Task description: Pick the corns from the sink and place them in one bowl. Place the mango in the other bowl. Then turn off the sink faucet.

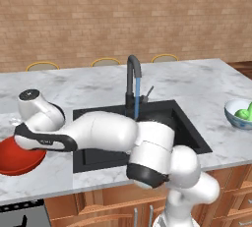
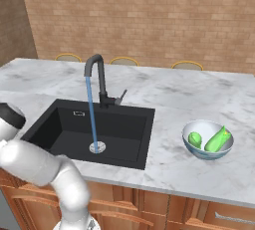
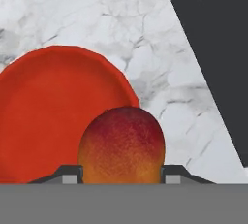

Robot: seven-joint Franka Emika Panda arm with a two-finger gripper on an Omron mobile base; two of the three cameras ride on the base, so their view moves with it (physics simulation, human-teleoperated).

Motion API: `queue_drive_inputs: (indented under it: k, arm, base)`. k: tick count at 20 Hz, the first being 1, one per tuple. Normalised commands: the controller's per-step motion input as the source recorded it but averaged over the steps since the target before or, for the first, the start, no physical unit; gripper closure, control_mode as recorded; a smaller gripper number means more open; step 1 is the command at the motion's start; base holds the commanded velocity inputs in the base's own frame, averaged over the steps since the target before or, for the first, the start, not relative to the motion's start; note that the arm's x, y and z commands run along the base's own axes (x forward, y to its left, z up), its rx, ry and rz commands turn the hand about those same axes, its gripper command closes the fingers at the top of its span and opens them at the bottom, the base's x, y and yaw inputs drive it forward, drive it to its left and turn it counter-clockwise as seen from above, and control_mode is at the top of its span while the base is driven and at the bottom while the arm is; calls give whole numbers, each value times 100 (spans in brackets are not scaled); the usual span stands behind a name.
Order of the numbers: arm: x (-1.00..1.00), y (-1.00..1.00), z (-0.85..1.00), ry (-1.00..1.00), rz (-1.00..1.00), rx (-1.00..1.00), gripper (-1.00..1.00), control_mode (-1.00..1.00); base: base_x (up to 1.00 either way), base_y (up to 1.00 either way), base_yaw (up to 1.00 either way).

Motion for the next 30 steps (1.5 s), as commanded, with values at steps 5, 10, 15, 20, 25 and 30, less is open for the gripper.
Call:
queue_drive_inputs:
  k: [5, 10, 15, 20, 25, 30]
  arm:
    - [36, 72, -12, 1, -15, -6, 100, -100]
    - [31, 20, 34, 20, -20, -1, -100, -100]
    - [7, 0, 14, 12, -15, -1, -100, -100]
    - [0, 17, -28, -7, -7, -9, -100, -100]
    - [6, -50, 2, -6, -15, -3, -100, -100]
    - [53, -100, 42, 0, -27, 13, -100, -100]
  base:
    - [0, 0, 0]
    - [0, 0, 0]
    - [0, 0, 0]
    - [0, 0, 0]
    - [0, 0, 0]
    - [0, 0, 0]
